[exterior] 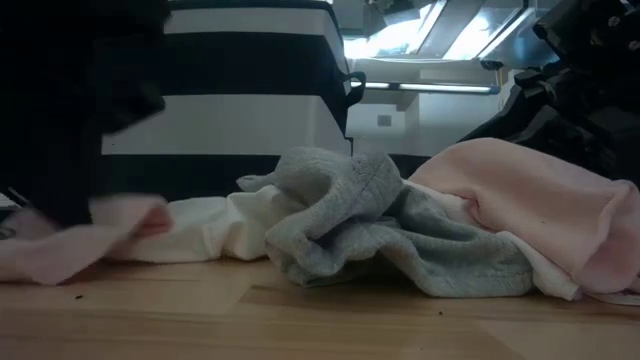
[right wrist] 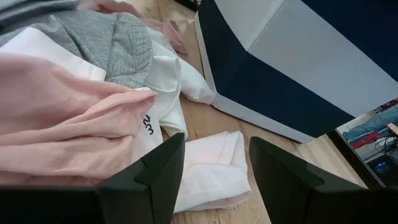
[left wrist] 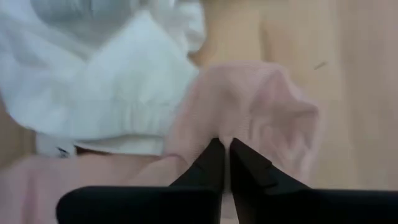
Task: Sort clothes
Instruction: Put the left pink sock into the blue laundry organizer
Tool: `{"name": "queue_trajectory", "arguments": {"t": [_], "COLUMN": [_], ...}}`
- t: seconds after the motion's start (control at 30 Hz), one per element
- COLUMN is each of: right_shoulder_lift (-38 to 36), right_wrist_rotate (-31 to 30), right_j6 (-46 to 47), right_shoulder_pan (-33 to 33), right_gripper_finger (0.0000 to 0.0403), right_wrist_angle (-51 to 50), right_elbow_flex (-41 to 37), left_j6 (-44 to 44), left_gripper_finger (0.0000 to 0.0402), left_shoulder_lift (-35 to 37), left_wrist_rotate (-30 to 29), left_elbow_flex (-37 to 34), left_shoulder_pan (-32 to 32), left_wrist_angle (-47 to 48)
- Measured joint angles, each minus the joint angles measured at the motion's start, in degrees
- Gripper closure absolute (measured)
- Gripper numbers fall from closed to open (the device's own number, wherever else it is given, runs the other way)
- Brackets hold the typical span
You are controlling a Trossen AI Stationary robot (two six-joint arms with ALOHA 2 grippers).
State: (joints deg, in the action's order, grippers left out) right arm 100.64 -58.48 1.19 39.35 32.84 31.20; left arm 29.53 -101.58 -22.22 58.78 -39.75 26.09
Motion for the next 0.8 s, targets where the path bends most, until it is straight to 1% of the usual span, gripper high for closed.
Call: {"name": "queue_trajectory", "arguments": {"t": [0.1, 0.2, 0.43, 0.53, 0.7, 0.8], "right_shoulder_lift": [0.0, 0.0, 0.0, 0.0, 0.0, 0.0], "right_wrist_rotate": [0.0, 0.01, 0.0, 0.0, -0.03, -0.44], "right_j6": [0.0, 0.0, 0.0, 0.0, 0.02, 0.02], "right_shoulder_pan": [0.0, 0.0, 0.0, 0.0, 0.0, 0.0], "right_gripper_finger": [0.0203, 0.0203, 0.0203, 0.0203, 0.0203, 0.0203], "right_wrist_angle": [-0.02, 0.01, 0.04, 0.04, 0.04, 0.08], "right_elbow_flex": [0.0, 0.0, 0.0, 0.0, 0.0, 0.0], "left_j6": [-1.49, -2.1, -10.76, -15.27, -23.78, -31.27], "left_gripper_finger": [0.0397, 0.0395, 0.0397, 0.0396, 0.0398, 0.0396], "left_shoulder_lift": [2.17, 4.81, 13.72, 18.46, 26.2, 31.02], "left_wrist_rotate": [-0.26, -2.34, -10.51, -15.72, -26.75, -33.17], "left_elbow_flex": [2.65, 4.74, 8.46, 9.79, 11.97, 12.94], "left_shoulder_pan": [-0.63, -1.22, -1.86, -1.5, -0.44, 1.18], "left_wrist_angle": [2.43, 4.14, 5.2, 4.7, 3.98, -0.28]}}
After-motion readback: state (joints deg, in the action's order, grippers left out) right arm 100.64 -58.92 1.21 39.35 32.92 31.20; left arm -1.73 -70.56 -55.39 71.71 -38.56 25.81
